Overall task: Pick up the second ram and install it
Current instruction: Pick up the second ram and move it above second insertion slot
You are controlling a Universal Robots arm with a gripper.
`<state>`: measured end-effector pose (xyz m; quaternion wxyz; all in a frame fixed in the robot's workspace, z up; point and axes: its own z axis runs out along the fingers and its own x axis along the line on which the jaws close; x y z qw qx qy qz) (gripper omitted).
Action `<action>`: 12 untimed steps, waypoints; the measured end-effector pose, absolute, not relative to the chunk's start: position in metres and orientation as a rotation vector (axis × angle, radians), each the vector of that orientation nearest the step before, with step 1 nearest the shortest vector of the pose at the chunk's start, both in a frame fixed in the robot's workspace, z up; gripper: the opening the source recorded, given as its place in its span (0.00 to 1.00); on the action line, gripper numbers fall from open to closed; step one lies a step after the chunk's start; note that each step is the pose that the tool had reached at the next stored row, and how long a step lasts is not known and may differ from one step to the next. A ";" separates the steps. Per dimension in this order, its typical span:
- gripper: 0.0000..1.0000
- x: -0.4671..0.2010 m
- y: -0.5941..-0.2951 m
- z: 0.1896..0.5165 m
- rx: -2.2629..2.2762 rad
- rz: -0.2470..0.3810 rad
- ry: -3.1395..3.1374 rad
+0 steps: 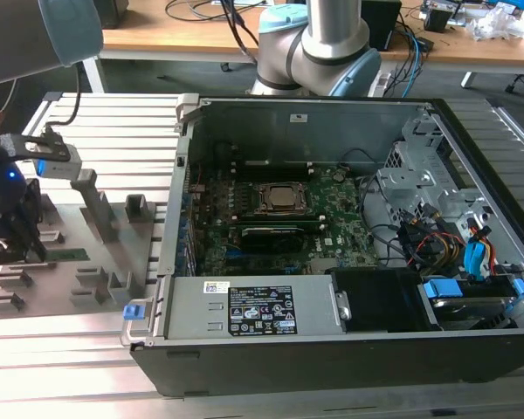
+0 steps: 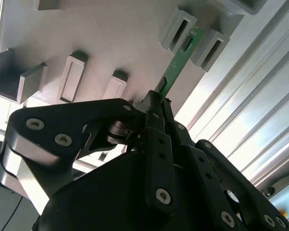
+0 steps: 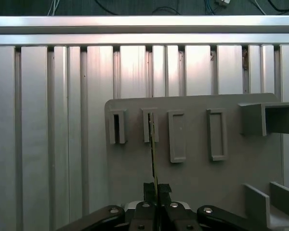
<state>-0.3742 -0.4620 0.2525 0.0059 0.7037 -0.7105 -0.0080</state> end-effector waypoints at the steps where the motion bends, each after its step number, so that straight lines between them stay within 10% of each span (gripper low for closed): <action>1: 0.14 -0.374 -0.462 0.255 2.202 -0.025 -2.224; 12: 0.14 -0.374 -0.462 0.279 2.202 -0.025 -2.224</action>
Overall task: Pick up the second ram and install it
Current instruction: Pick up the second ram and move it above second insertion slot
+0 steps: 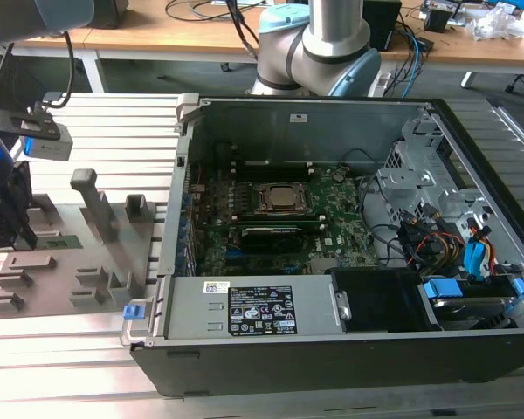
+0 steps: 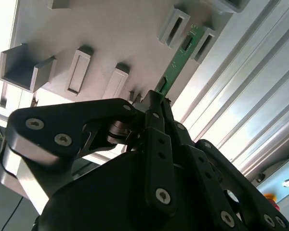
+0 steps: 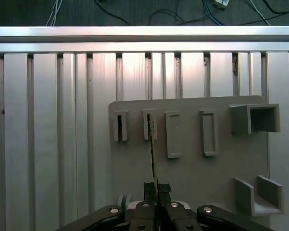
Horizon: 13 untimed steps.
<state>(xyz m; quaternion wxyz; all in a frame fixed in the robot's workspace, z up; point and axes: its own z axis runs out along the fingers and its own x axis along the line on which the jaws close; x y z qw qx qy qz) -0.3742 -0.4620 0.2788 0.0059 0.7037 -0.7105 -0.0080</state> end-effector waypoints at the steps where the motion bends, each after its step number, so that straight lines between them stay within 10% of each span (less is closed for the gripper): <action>1: 0.14 -0.374 -0.462 0.281 2.202 -0.025 -2.224; 13: 0.14 -0.374 -0.462 0.306 2.202 -0.025 -2.224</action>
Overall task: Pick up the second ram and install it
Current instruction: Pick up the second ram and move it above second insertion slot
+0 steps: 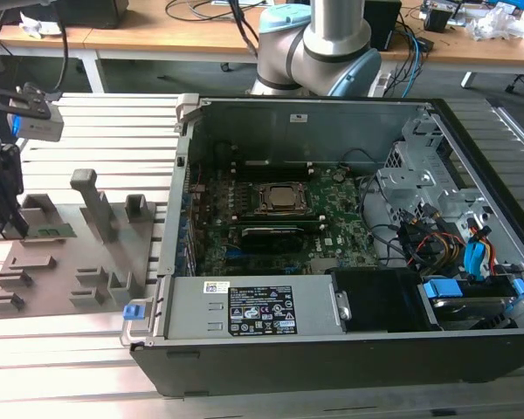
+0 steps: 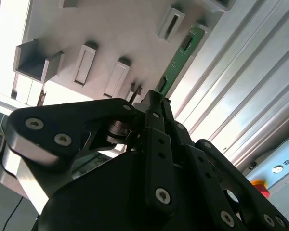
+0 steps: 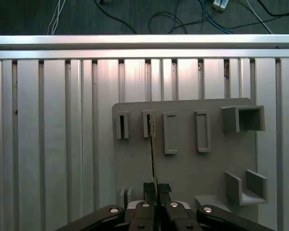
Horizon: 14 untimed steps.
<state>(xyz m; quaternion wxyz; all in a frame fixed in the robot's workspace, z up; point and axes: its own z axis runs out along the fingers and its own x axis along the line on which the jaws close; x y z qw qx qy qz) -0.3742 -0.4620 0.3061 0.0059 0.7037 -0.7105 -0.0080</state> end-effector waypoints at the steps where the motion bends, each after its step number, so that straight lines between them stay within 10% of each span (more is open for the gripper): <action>1: 0.14 -0.374 -0.462 0.308 2.202 -0.025 -2.224; 14: 0.14 -0.374 -0.462 0.332 2.202 -0.025 -2.224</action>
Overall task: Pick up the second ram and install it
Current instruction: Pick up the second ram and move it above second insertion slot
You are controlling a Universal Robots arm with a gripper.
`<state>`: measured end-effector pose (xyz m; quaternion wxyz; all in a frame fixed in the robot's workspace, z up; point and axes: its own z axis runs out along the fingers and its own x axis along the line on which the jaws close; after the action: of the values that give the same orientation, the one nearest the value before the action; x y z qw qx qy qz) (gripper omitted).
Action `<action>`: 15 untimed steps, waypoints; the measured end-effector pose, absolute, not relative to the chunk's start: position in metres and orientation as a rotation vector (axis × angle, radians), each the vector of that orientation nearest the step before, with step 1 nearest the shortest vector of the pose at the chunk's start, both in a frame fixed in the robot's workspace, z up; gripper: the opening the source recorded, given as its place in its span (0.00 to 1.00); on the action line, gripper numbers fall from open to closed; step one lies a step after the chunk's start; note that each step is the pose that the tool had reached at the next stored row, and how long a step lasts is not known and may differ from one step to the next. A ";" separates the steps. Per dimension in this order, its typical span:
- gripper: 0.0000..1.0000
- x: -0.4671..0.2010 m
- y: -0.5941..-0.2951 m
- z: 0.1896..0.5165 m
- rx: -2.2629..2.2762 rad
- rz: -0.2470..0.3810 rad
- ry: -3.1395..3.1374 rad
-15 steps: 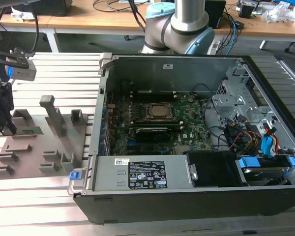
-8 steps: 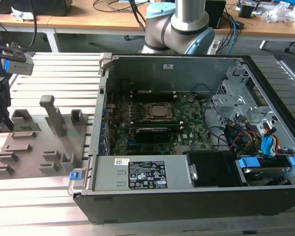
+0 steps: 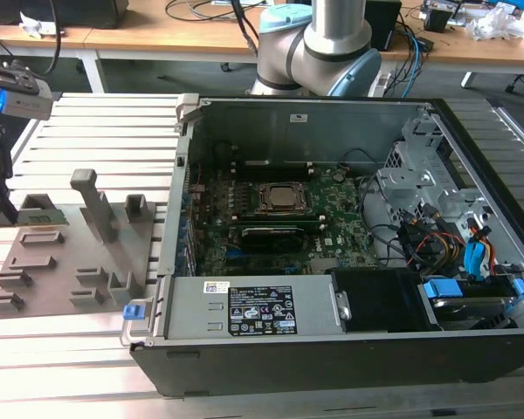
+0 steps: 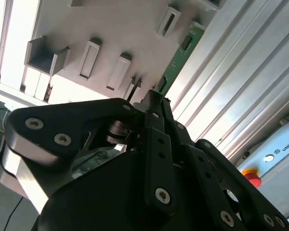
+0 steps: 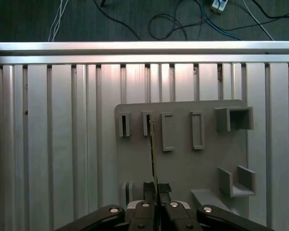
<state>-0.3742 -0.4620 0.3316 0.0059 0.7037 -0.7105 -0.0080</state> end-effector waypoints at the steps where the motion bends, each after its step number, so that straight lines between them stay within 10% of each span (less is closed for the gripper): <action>1: 0.14 -0.374 -0.462 0.334 2.202 -0.025 -2.224; 15: 0.14 -0.374 -0.462 0.383 2.202 -0.025 -2.224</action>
<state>-0.3742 -0.4620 0.3825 0.0059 0.7037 -0.7105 -0.0080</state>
